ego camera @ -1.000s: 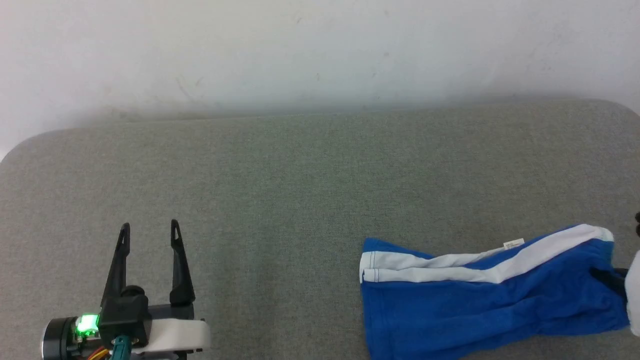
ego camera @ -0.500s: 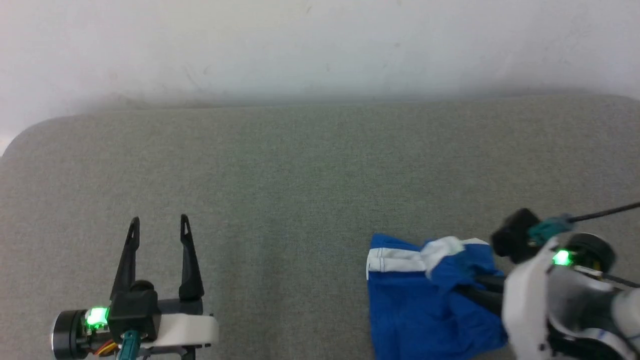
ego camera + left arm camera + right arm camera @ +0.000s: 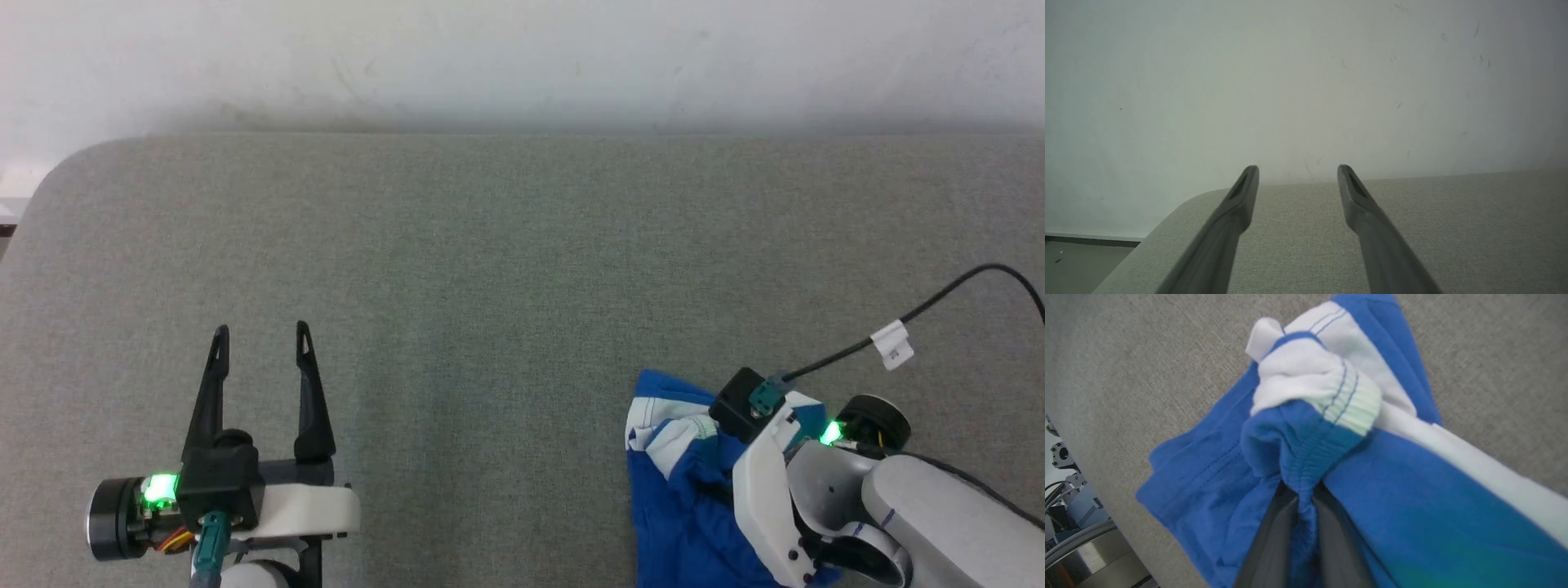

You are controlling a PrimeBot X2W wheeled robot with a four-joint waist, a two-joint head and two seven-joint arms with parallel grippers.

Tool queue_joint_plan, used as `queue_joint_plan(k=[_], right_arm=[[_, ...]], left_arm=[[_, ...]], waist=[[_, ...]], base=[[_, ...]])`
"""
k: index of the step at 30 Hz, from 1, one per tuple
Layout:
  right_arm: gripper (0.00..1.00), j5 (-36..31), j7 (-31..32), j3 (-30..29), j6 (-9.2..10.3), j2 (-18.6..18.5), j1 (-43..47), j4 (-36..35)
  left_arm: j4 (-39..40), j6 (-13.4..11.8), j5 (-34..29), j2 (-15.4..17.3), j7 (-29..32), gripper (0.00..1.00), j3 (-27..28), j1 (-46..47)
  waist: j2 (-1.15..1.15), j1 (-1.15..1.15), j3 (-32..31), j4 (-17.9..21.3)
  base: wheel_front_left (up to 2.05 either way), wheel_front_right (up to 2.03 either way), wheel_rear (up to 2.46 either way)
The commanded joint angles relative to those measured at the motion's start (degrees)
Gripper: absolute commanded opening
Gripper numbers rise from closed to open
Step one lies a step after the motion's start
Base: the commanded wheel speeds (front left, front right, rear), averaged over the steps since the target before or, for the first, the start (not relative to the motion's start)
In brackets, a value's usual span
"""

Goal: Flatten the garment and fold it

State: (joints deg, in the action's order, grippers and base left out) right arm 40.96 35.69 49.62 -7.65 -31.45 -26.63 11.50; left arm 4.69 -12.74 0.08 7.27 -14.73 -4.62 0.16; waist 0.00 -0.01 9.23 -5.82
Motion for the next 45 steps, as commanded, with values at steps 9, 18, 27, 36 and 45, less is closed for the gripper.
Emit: queue_joint_plan(k=[9, 18, 27, 36, 45], right_arm=[[1.0, -1.85, -18.74, -3.99, 0.16, -4.45, -1.08, -7.4], [1.0, -13.62, -36.64, -27.52, 0.16, 0.47, 4.84, -9.06], [1.0, -29.37, -49.52, -46.44, 0.16, 14.43, 16.8, -9.88], [1.0, -33.91, -50.66, -54.98, 0.16, 27.3, 30.87, -16.82], [1.0, -34.01, -50.68, -55.86, 0.16, 28.35, 30.1, -20.09]], left_arm=[[-0.4, -0.22, 0.51, 0.8, -0.27, 1.0, 0.96, -2.74], [-0.62, 0.45, 0.92, 0.71, -0.27, 1.0, 1.42, -3.51], [-0.27, 1.21, 1.07, 0.34, -0.27, 1.0, 1.71, -4.37], [0.32, 1.7, 1.52, -0.04, -0.27, 1.0, 3.07, -6.4], [-0.39, 3.02, 2.05, -0.73, -0.27, 1.0, 4.57, -7.22]], waist=[[0.0, 0.01, -5.53, 4.39], [0.0, 0.01, -7.37, 6.81], [0.0, 0.01, -8.54, 7.09], [0.0, 0.01, -9.65, 6.8], [0.0, 0.01, -10.19, 6.82]], base=[[0.0, 0.0, 0.0], [0.0, 0.0, 0.0], [0.0, 0.0, 0.0], [0.0, 0.0, 0.0], [0.0, 0.0, 0.0]])
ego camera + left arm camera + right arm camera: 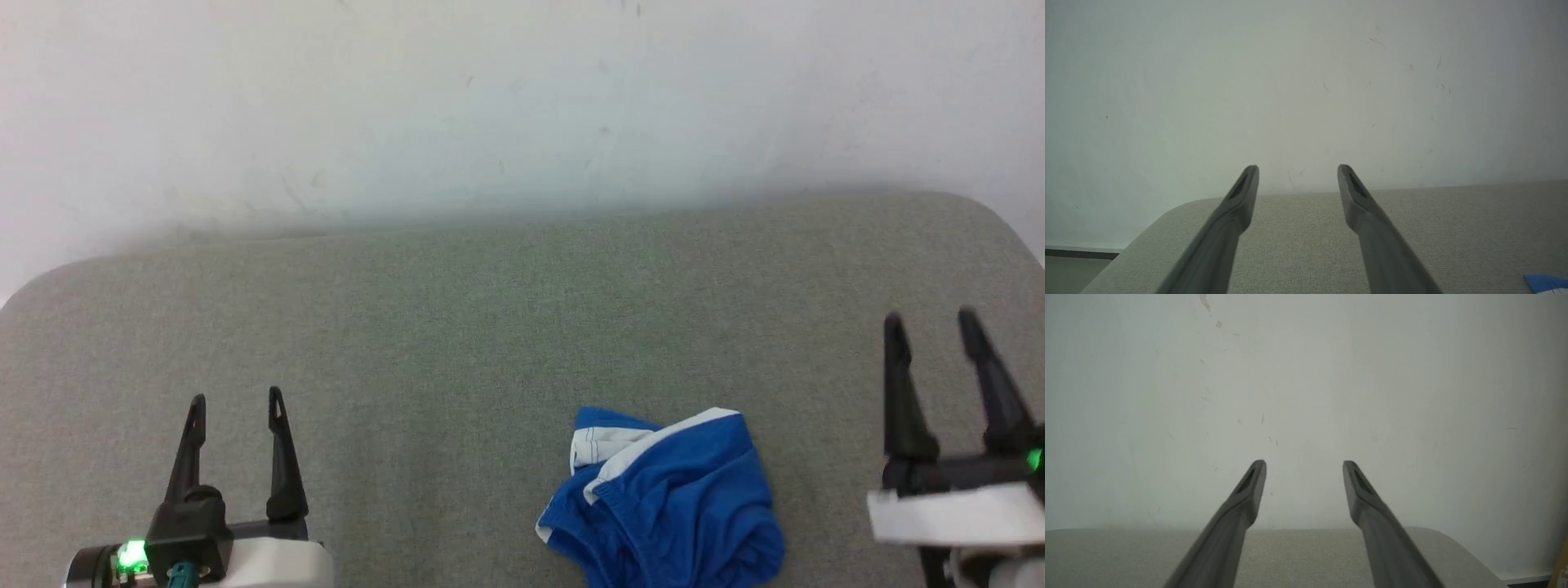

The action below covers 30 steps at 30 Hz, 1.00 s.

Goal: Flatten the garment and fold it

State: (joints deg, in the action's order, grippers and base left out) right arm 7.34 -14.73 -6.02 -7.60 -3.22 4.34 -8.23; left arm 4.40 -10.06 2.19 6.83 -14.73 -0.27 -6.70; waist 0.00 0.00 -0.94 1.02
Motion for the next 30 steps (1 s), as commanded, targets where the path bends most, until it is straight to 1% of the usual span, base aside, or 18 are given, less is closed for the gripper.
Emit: queue_joint_plan(k=[1, 4, 5, 7, 8, 10, 15, 17, 20, 22, 24, 26, 30], right_arm=[[1.0, -0.38, -0.26, -0.17, 0.11, -0.42, -2.38, -0.48], [1.0, 0.62, -0.26, 1.03, 0.11, -3.66, -7.86, 1.32], [1.0, 1.01, 0.66, 1.73, 0.11, -4.9, -9.79, 2.06], [1.0, 2.35, 5.22, 3.99, 0.11, -7.52, -13.36, 3.88], [1.0, 3.31, 8.55, 5.37, 0.11, -8.81, -14.79, 4.85], [1.0, 6.17, 17.38, 8.98, 0.11, -11.84, -17.07, 7.38], [1.0, 19.5, 39.57, 21.41, 0.11, -21.8, -21.34, 12.04], [1.0, 25.04, 45.74, 26.68, 0.11, -25.84, -22.48, 12.31], [1.0, 32.29, 52.74, 31.95, 0.11, -29.77, -23.25, 13.84], [1.0, 35.81, 55.36, 34.33, 0.11, -30.54, -23.77, 15.46], [1.0, 37.72, 56.35, 36.27, 0.11, -30.24, -24.46, 17.52], [1.0, 39.07, 56.04, 37.88, 0.11, -29.3, -24.97, 19.92], [1.0, 41.27, 53.43, 40.86, 0.11, -26.33, -24.45, 25.3]], left_arm=[[-0.17, 0.44, -0.13, -0.36, -0.27, 1.0, 0.29, -0.28], [-0.43, 0.67, -0.35, -0.62, -0.27, 1.0, 0.39, -0.16], [-0.48, 0.72, -0.41, -0.73, -0.27, 1.0, 0.37, -0.21], [-0.47, 0.76, -0.52, -1.0, -0.27, 1.0, 0.27, -0.32], [-0.46, 0.82, -0.58, -1.13, -0.27, 1.0, 0.15, -0.33], [-0.47, 0.95, -0.65, -1.33, -0.27, 1.0, 0.0, -0.33], [-0.09, 1.02, -0.7, -1.68, -0.27, 1.0, 0.18, -0.21], [0.02, 1.08, -0.8, -1.82, -0.27, 1.0, 0.09, 0.06], [0.17, 1.11, -0.93, -2.01, -0.27, 1.0, -0.04, 0.83], [0.24, 1.04, -1.03, -2.13, -0.27, 1.0, -0.09, 1.54], [0.24, 1.06, -1.07, -2.24, -0.27, 1.0, -0.22, 2.36], [0.14, 1.2, -1.13, -2.36, -0.27, 1.0, -0.56, 3.38], [-0.22, 1.39, -1.26, -2.57, -0.27, 1.0, -1.16, 4.87]], waist=[[0.0, 0.0, -0.09, -0.04], [0.0, 0.0, -0.46, -0.11], [0.0, 0.0, -0.54, -0.18], [0.0, 0.0, -0.58, -0.34], [0.0, 0.0, -0.58, -0.51], [0.0, 0.0, -0.62, -0.8], [0.0, 0.0, 0.02, -1.4], [0.0, 0.0, 0.71, -1.7], [0.0, 0.0, 2.1, -2.19], [0.0, 0.0, 3.23, -2.5], [0.0, 0.0, 4.53, -2.87], [0.0, 0.0, 5.74, -3.47], [0.0, 0.0, 7.39, -4.43]], base=[[0.0, 0.0, 0.0], [0.0, 0.0, 0.0], [0.0, 0.0, 0.0], [0.0, 0.0, 0.0], [0.0, 0.0, 0.0], [0.0, 0.0, 0.0], [0.0, 0.0, 0.0], [0.0, 0.0, 0.0], [0.0, 0.0, 0.0], [0.0, 0.0, 0.0], [0.0, 0.0, 0.0], [0.0, 0.0, 0.0], [0.0, 0.0, 0.0]])
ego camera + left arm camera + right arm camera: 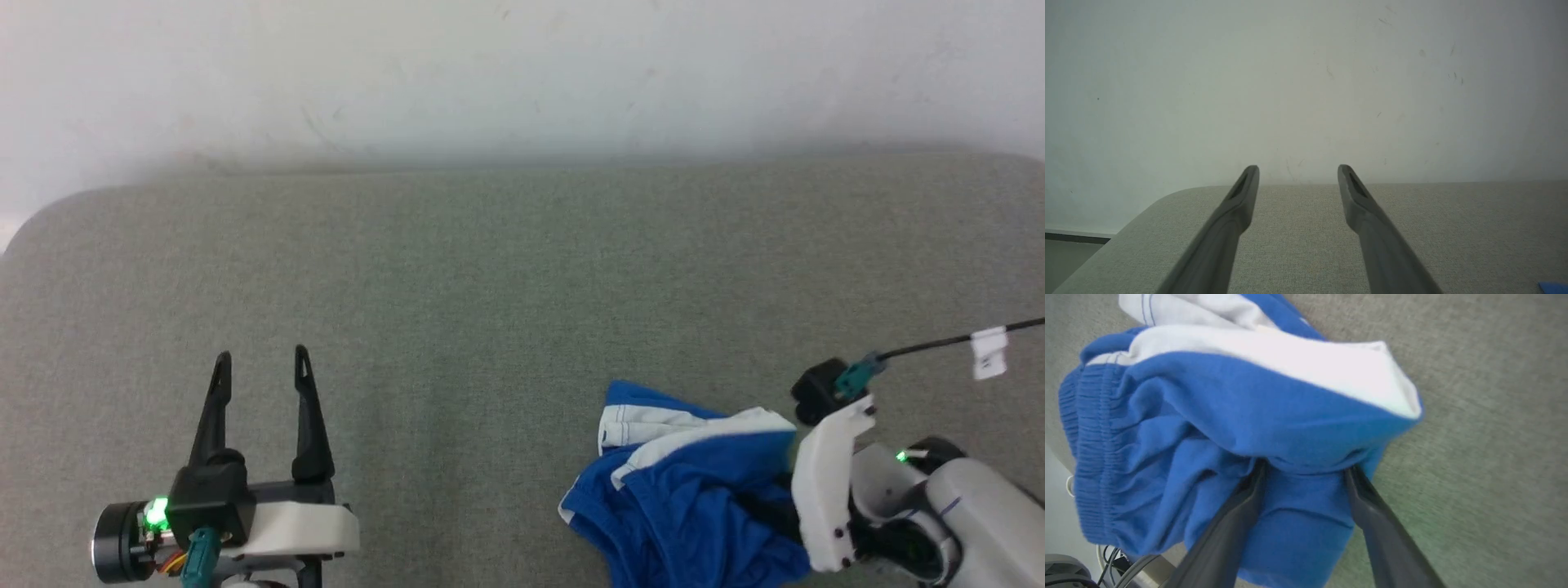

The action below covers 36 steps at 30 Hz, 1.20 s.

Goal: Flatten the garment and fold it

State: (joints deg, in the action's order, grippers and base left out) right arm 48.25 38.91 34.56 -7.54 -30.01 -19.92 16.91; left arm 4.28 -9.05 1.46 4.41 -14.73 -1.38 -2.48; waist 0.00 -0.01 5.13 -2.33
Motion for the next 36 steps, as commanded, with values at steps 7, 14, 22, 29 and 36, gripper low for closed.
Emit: queue_joint_plan(k=[7, 14, 22, 29, 36], right_arm=[[0.0, 1.46, -4.84, 8.27, 0.05, 0.84, 0.16, 3.88], [0.0, 0.96, -14.19, 10.19, 0.05, -4.95, -4.74, -3.19], [0.0, -1.05, -14.72, 9.17, 0.05, -14.07, -8.51, -12.37], [0.0, -3.19, -15.53, 4.73, 0.05, -19.0, -13.94, -9.51], [0.0, -10.78, -17.94, 2.58, 0.05, -20.74, -21.07, 1.98]], left_arm=[[-0.62, 0.4, -0.75, -0.19, -0.27, 1.0, -0.07, 1.39], [-0.21, 0.13, -0.65, -0.02, -0.27, 1.0, 0.79, 0.37], [1.97, -0.74, -0.88, 0.18, -0.27, 1.0, 2.09, 1.05], [4.38, -1.26, -2.14, 1.75, -0.27, 1.0, 2.23, 4.67], [6.31, -0.9, -3.06, 4.33, -0.27, 1.0, 0.98, 8.73]], waist=[[0.0, 0.01, 2.22, -0.41], [0.0, 0.01, 1.26, 4.67], [0.0, 0.01, 5.57, 13.81], [0.0, 0.01, 13.48, 20.9], [0.0, 0.01, 20.38, 21.67]], base=[[0.0, 0.0, 0.0], [0.0, 0.0, 0.0], [0.0, 0.0, 0.0], [0.0, 0.0, 0.0], [0.0, 0.0, 0.0]])
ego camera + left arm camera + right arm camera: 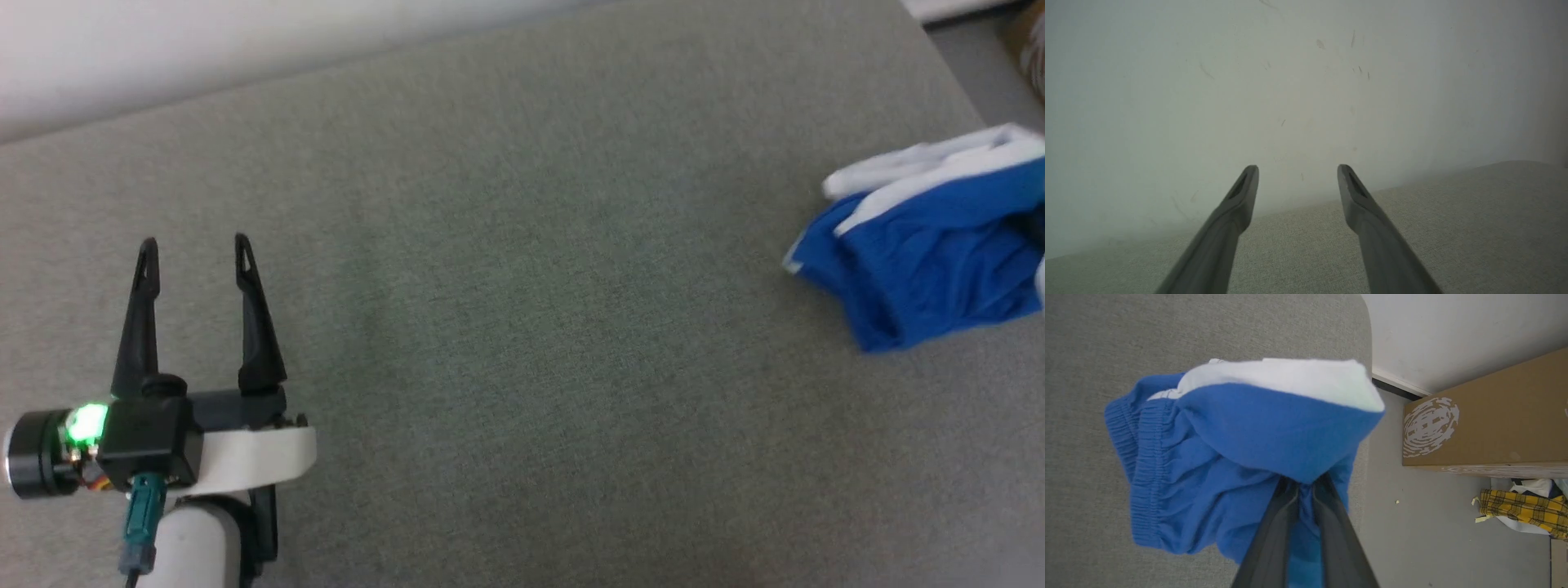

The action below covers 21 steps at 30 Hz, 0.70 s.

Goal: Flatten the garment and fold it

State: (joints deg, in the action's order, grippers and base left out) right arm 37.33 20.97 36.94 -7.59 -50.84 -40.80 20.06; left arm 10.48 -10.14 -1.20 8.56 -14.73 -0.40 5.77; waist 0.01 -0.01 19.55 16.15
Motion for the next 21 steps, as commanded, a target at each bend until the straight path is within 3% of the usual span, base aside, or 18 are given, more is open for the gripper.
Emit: queue_joint_plan(k=[1, 13, 14, 15, 16, 21], right_arm=[[0.0, -0.07, -0.57, -0.5, 0.1, 0.56, -1.18, 0.98], [0.0, -9.38, -7.39, -3.72, 0.1, 3.2, -11.93, 21.58], [0.3, -9.61, -8.29, -4.18, 0.1, 3.75, -12.36, 22.82], [0.96, -10.06, -9.15, -4.54, 0.1, 4.19, -12.71, 24.01], [1.0, -9.98, -9.71, -5.1, 0.1, 4.82, -12.89, 25.26], [1.0, -10.18, -15.04, -6.36, 0.1, 4.83, -13.71, 27.2]], left_arm=[[0.46, 0.16, -0.49, 0.47, -0.27, 1.0, -0.2, 0.88], [3.01, -1.3, -0.59, 2.34, -0.27, 1.0, -2.53, 4.88], [2.96, -1.48, -0.49, 2.34, -0.27, 1.0, -2.72, 4.98], [2.89, -1.7, -0.38, 2.31, -0.27, 1.0, -2.87, 5.0], [2.73, -1.89, -0.17, 2.28, -0.27, 1.0, -2.96, 4.87], [1.69, -2.88, 0.93, 1.69, -0.27, 1.0, -3.11, 2.98]], waist=[[-0.01, 0.01, 6.87, 3.03], [-0.01, 0.01, 11.93, 0.61], [-0.01, 0.01, 11.55, 0.42], [-0.01, 0.01, 10.95, 0.26], [-0.01, 0.01, 10.14, 0.14], [-0.01, 0.01, 4.84, -0.7]], base=[[0.0, 0.0, 0.0], [0.0, 0.0, 0.0], [0.0, 0.0, 0.0], [0.0, 0.0, 0.0], [0.0, 0.0, 0.0], [0.0, 0.0, 0.0]])
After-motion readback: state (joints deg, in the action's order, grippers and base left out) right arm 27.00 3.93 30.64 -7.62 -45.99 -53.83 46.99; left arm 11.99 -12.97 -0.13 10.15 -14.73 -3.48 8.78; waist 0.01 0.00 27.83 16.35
